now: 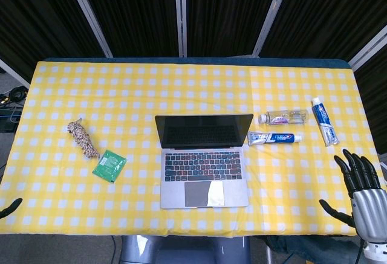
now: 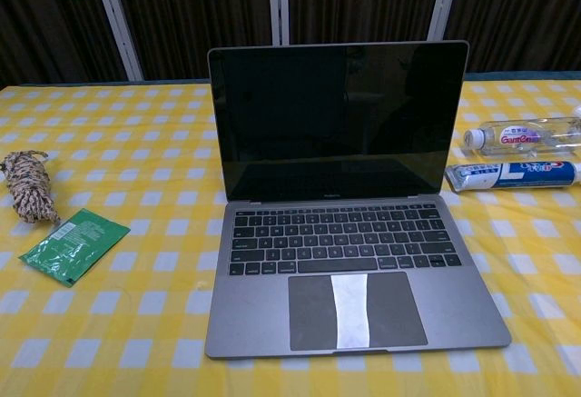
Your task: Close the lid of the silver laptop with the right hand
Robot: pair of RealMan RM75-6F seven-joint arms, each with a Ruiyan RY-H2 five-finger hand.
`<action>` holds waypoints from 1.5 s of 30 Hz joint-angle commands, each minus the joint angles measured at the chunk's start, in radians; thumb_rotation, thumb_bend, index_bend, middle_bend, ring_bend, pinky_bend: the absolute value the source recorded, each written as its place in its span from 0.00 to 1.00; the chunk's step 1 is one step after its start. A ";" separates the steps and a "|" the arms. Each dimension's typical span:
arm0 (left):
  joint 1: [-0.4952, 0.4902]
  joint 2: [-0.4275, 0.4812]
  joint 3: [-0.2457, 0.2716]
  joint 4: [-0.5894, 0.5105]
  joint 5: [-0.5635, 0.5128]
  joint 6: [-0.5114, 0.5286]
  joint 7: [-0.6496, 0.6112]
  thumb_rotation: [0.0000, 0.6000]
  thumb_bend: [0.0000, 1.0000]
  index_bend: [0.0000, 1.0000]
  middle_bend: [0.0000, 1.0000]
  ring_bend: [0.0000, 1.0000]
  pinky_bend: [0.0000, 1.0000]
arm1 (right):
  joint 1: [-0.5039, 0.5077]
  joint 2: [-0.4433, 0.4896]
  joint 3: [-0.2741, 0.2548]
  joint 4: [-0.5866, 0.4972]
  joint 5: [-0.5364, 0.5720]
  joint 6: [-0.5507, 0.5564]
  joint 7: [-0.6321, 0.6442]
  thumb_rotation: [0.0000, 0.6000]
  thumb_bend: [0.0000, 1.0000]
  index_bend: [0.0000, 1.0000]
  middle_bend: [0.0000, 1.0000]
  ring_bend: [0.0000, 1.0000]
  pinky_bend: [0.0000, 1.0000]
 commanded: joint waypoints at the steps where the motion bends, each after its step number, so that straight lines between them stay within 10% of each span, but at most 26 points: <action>1: 0.000 0.000 0.000 0.000 -0.003 -0.002 0.000 1.00 0.00 0.00 0.00 0.00 0.00 | 0.002 -0.002 -0.001 0.002 0.003 -0.006 -0.001 1.00 0.00 0.00 0.00 0.00 0.00; 14: -0.021 -0.019 -0.013 0.001 -0.036 -0.045 0.040 1.00 0.00 0.00 0.00 0.00 0.00 | 0.114 0.010 0.063 0.030 0.126 -0.189 0.022 1.00 0.03 0.00 0.00 0.00 0.00; 22: -0.041 -0.039 -0.023 0.000 -0.067 -0.086 0.084 1.00 0.00 0.00 0.00 0.00 0.00 | 0.336 0.068 0.180 0.027 0.229 -0.470 0.085 1.00 0.60 0.00 0.00 0.00 0.00; 30: -0.066 -0.037 -0.041 -0.002 -0.125 -0.138 0.067 1.00 0.00 0.00 0.00 0.00 0.00 | 0.609 0.101 0.283 0.028 0.348 -0.850 0.287 1.00 0.98 0.02 0.00 0.00 0.00; 45: -0.087 -0.026 -0.058 0.011 -0.187 -0.187 0.023 1.00 0.00 0.00 0.00 0.00 0.00 | 0.902 0.011 0.304 0.062 0.631 -1.127 0.183 1.00 1.00 0.08 0.08 0.00 0.07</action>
